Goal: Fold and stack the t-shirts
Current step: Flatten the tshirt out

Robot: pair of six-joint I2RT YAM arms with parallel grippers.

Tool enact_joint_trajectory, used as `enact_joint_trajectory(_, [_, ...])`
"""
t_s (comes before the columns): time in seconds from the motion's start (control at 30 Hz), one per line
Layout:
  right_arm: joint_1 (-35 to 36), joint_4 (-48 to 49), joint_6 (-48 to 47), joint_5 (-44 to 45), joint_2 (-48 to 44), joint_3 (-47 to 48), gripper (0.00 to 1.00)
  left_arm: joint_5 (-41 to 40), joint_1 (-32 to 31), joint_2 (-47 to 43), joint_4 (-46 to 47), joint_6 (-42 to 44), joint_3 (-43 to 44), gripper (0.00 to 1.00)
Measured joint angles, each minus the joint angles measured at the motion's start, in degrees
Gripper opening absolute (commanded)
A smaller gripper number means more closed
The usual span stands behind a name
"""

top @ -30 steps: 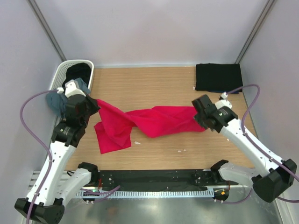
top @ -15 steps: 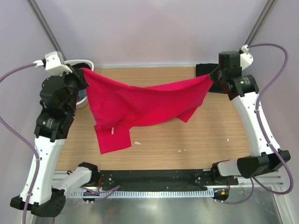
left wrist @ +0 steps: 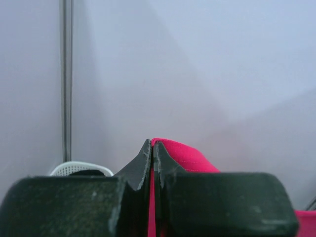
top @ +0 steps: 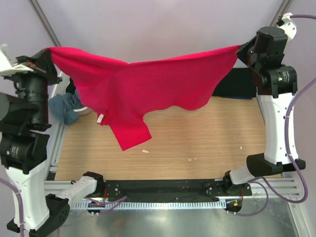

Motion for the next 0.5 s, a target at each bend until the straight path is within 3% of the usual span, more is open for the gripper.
enact_joint_trajectory(0.2, [0.0, -0.48, -3.65, 0.24, -5.86, -0.11, 0.01, 3.78, 0.0, 0.11, -0.98, 1.73, 9.22, 0.0])
enact_joint_trajectory(0.5, [0.0, -0.33, -8.72, 1.18, -22.6, -1.29, 0.01, 12.0, 0.0, 0.7, -4.66, 0.07, 20.87, 0.0])
